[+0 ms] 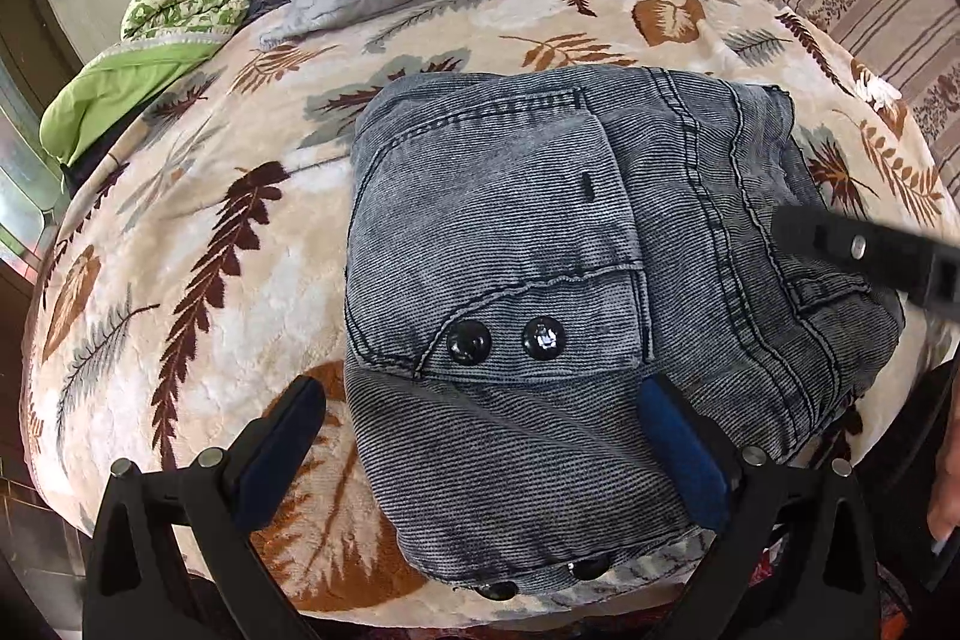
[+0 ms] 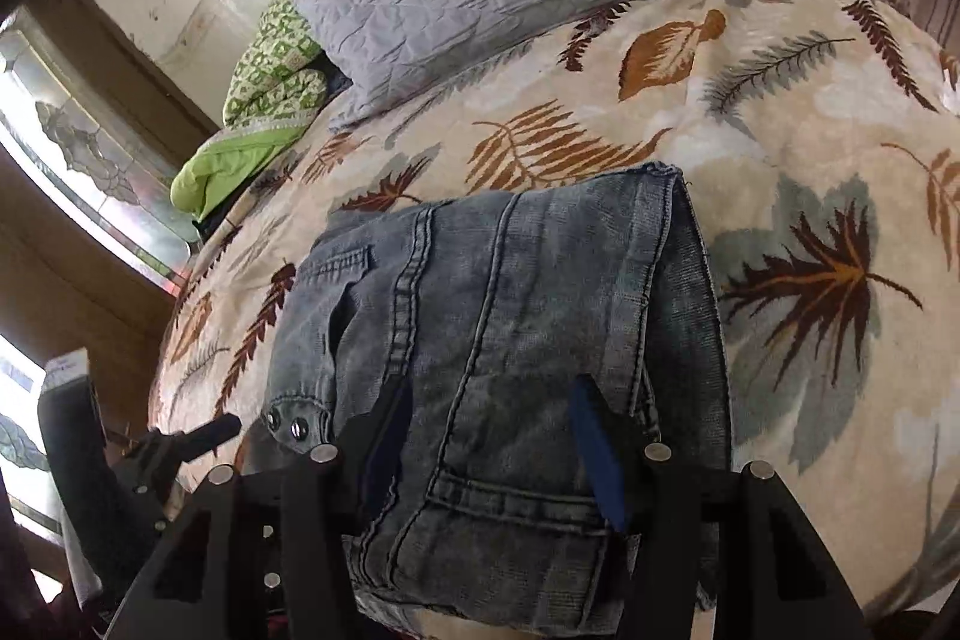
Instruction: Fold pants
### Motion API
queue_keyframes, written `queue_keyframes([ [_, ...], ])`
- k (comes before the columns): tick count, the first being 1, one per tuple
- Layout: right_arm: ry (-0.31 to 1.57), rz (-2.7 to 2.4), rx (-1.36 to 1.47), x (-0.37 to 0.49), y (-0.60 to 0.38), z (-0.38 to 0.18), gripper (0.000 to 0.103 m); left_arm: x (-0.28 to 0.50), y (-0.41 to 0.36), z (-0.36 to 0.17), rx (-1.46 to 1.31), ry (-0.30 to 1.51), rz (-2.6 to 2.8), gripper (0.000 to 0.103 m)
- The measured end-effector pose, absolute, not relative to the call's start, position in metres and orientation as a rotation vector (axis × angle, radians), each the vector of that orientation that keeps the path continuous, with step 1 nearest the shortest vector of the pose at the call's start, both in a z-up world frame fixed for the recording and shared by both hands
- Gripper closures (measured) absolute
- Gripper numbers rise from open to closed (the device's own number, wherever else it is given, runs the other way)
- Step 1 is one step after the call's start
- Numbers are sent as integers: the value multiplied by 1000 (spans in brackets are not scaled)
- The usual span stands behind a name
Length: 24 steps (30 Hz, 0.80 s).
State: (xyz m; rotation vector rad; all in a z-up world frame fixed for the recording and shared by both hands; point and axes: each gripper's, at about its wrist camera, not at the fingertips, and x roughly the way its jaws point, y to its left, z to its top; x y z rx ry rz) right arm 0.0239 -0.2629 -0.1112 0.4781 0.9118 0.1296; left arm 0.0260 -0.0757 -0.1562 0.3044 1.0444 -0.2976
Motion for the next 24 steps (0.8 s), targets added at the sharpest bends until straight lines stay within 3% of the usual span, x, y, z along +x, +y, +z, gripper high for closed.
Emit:
queue_keyframes([
  [4,991,113,405,18,-254,-129,44,24,-75,-158,298,1050,-304,0],
  [19,948,131,362,12,-252,-138,40,21,-74,-163,279,1028,-298,0],
  [24,941,155,313,12,-242,-138,27,19,-75,-163,277,1026,-282,0],
])
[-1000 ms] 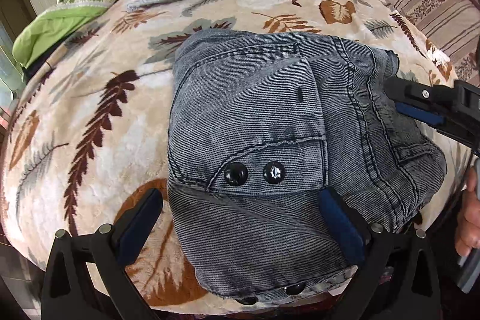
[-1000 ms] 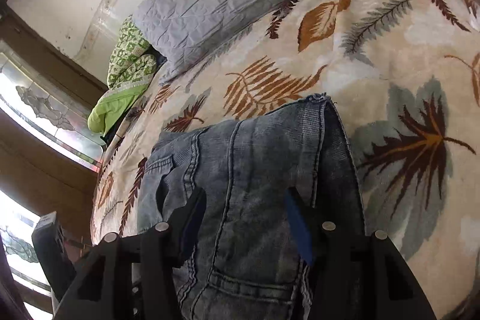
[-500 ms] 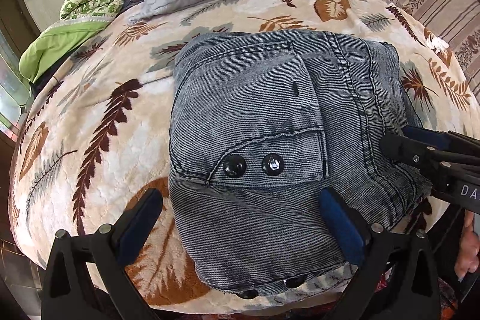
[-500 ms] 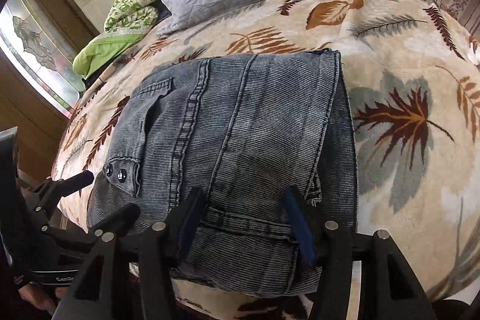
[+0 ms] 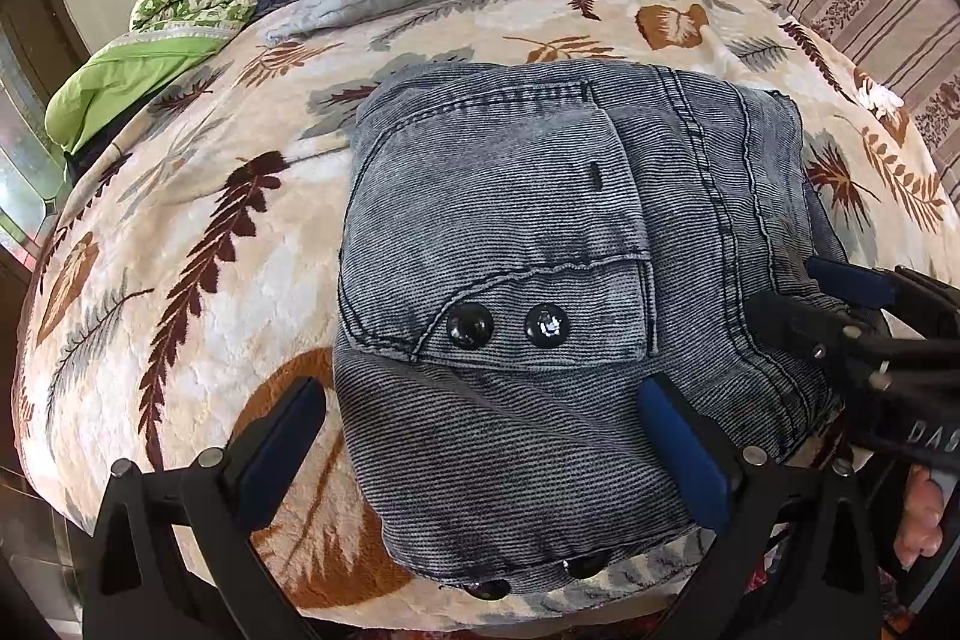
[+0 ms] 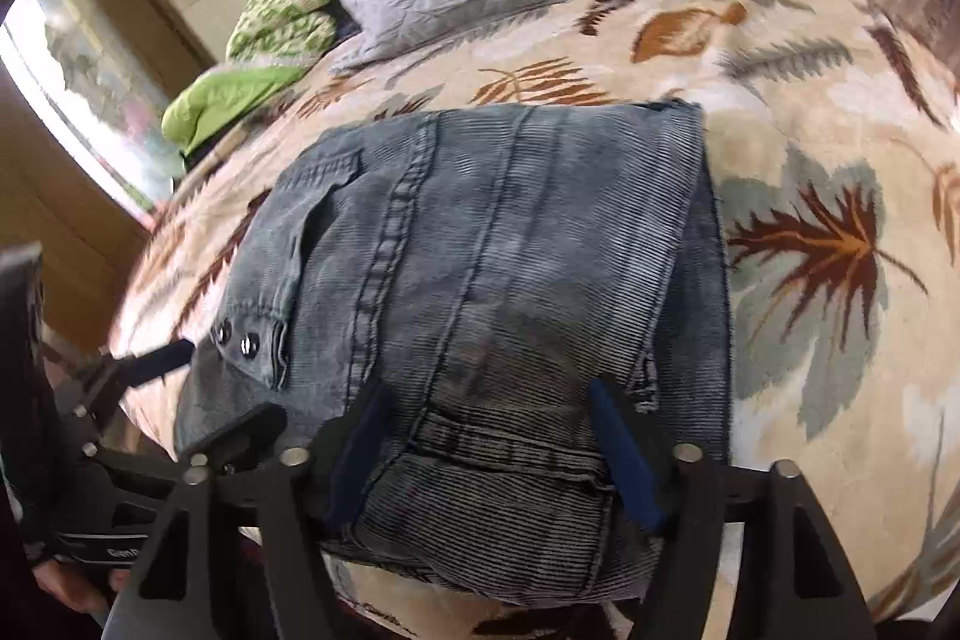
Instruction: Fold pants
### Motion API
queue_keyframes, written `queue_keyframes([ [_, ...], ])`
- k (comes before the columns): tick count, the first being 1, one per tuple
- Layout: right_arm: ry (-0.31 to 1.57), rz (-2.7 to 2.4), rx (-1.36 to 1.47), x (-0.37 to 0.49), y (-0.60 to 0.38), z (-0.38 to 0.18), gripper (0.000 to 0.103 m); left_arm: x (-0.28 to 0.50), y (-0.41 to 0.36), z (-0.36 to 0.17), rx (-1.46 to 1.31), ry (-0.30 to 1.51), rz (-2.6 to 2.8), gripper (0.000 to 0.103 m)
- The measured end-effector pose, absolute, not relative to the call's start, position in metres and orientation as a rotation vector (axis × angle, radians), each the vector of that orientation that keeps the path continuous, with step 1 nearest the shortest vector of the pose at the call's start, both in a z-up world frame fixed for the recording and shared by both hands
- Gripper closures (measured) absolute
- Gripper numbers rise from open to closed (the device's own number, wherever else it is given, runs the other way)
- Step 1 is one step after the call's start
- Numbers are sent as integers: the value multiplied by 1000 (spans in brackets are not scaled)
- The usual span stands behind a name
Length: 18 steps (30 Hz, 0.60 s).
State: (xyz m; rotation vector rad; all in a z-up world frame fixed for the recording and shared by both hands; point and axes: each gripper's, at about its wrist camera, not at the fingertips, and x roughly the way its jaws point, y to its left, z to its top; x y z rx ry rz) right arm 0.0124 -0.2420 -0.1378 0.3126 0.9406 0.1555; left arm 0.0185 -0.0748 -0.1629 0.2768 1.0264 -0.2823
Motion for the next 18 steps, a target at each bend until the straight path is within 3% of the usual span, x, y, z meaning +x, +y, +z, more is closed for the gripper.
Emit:
queue_keyframes([
  [9,923,168,411,12,-253,-136,29,19,-74,-154,290,1050,-282,0],
  [14,821,131,430,1,-262,-120,29,16,-68,-126,338,932,-227,0],
  [18,785,79,412,-2,-265,-115,30,37,-53,-124,352,954,-128,0],
])
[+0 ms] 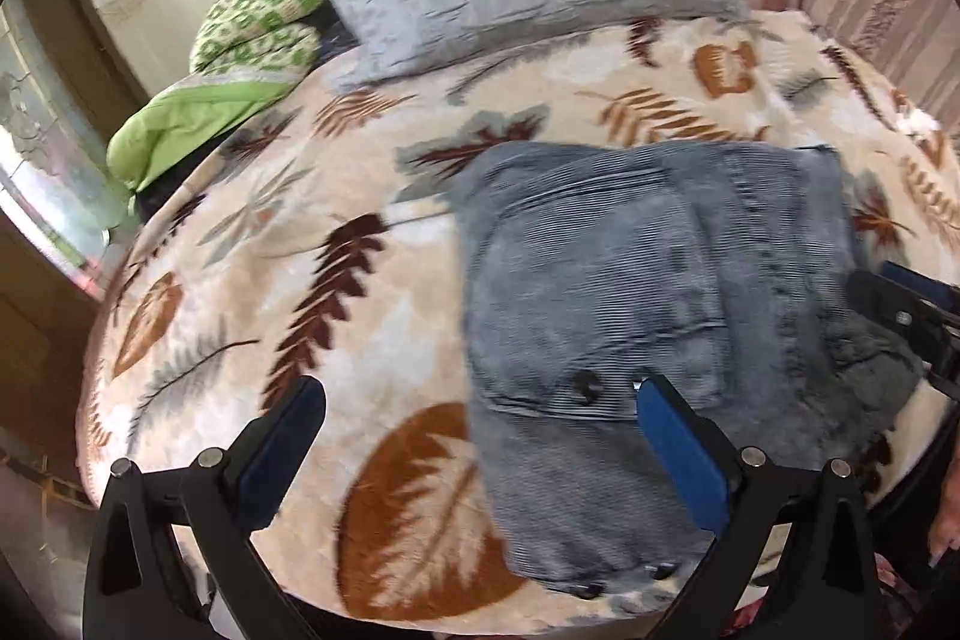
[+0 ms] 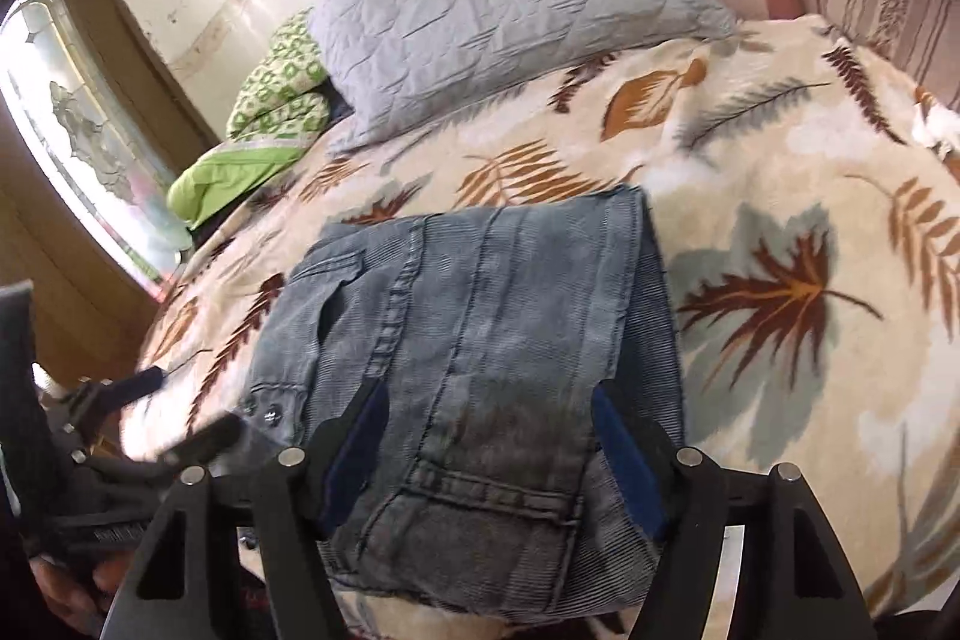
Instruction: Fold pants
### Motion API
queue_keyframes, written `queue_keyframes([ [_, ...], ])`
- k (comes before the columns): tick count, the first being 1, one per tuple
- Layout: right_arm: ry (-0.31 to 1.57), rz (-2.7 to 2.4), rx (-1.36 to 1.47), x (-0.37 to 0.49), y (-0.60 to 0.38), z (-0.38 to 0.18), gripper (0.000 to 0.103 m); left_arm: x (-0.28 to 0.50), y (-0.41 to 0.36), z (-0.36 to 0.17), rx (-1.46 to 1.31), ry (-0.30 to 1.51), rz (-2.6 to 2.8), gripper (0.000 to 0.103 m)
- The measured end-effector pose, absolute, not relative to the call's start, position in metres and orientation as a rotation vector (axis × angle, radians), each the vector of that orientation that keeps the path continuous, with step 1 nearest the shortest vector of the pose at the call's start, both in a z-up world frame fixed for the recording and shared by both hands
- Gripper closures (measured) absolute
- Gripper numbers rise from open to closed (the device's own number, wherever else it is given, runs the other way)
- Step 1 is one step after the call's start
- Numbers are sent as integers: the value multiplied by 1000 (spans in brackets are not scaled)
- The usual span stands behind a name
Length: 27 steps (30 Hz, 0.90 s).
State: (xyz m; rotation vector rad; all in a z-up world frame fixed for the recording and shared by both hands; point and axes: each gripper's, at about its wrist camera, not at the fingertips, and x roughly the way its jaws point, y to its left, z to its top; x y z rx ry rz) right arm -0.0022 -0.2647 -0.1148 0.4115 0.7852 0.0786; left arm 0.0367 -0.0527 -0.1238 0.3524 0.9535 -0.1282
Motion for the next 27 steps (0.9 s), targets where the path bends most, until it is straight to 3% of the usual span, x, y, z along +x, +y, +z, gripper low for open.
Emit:
queue_keyframes([
  [6,878,31,420,8,-271,-131,30,52,-29,-156,293,1085,-96,0],
  [12,906,50,460,13,-277,-144,30,47,-29,-168,297,1043,-118,0],
  [21,889,65,497,9,-283,-141,30,41,-32,-146,339,988,-111,0],
  [27,764,57,578,-2,-309,-125,30,52,-9,-128,186,1000,-165,0],
])
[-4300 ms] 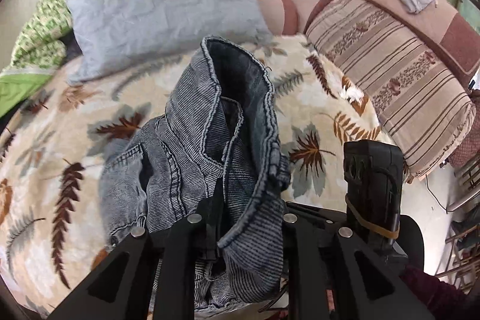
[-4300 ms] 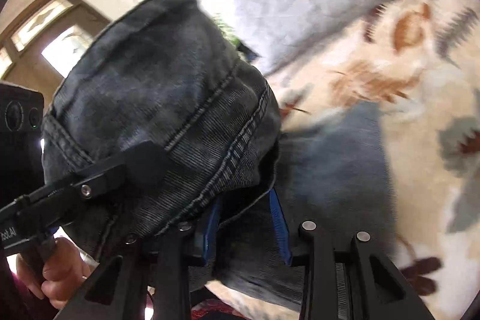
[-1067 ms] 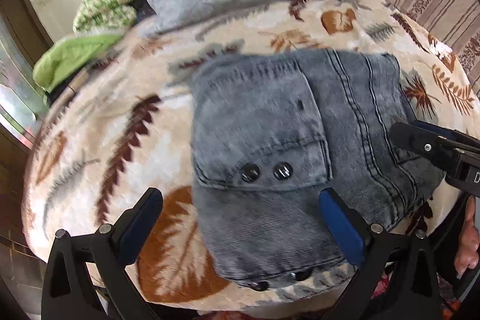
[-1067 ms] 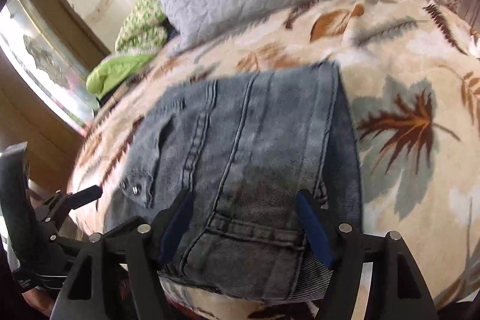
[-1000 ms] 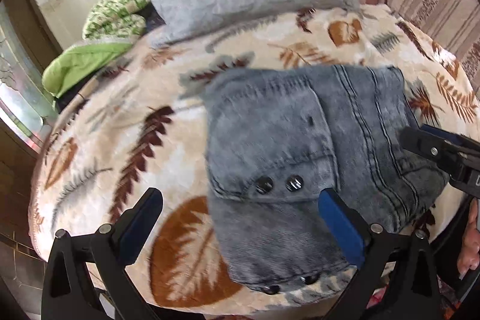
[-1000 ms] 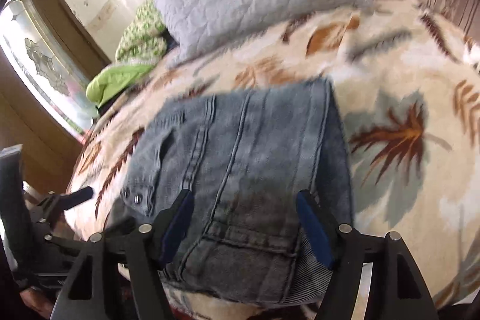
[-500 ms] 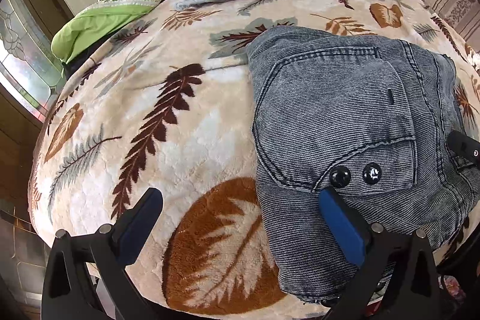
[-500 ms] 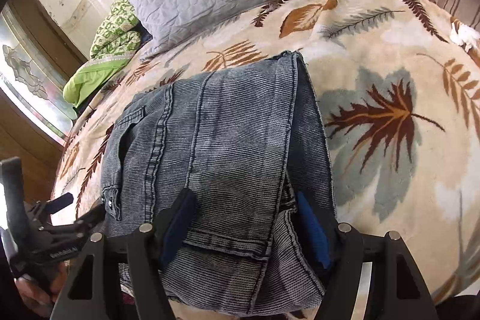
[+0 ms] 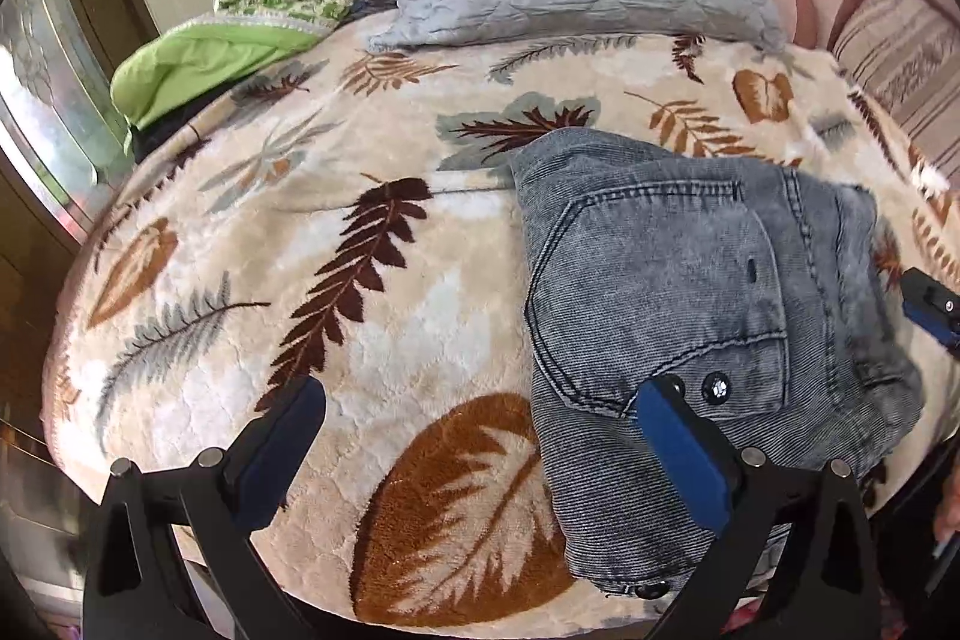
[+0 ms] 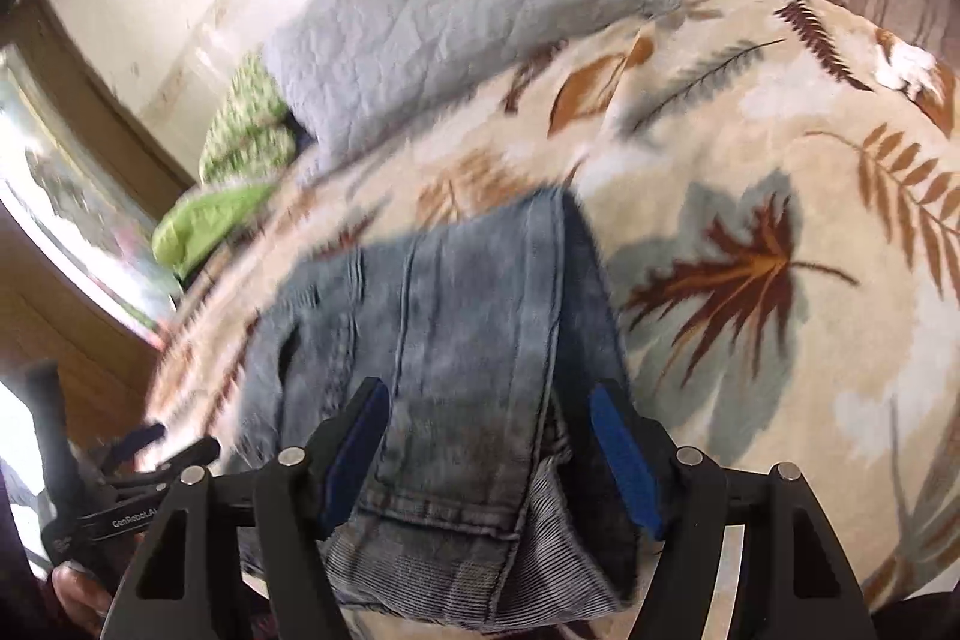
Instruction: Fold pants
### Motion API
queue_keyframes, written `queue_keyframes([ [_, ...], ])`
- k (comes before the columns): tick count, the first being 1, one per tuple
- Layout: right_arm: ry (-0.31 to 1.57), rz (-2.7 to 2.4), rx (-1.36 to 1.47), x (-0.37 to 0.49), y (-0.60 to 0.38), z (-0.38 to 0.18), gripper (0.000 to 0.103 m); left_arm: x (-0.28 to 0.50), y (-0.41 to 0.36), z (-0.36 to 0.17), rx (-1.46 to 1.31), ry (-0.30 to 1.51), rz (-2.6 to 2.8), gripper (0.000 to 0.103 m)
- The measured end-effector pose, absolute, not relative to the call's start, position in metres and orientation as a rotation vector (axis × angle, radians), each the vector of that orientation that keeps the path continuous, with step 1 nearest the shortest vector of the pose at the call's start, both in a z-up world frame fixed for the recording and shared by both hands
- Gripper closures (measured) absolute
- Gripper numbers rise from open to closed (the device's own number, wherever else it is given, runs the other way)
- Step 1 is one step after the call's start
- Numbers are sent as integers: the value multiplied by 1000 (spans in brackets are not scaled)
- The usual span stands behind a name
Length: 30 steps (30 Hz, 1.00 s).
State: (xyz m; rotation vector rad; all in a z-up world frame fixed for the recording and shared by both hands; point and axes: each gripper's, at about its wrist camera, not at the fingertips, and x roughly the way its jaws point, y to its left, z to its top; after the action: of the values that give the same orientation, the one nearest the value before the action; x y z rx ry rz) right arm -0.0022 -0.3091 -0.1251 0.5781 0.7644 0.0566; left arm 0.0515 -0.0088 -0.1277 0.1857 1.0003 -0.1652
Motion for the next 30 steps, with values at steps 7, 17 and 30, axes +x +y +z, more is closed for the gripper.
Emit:
queue_keyframes([
  [7,780,82,840,-2,-349,-142,30,53,0,-134,132,1041,-206,0],
  [17,870,131,952,6,-353,-167,30,55,-12,-156,-11,1194,-417,0],
  [30,863,133,1079,9,-377,-181,29,67,3,-167,-93,1238,-473,0],
])
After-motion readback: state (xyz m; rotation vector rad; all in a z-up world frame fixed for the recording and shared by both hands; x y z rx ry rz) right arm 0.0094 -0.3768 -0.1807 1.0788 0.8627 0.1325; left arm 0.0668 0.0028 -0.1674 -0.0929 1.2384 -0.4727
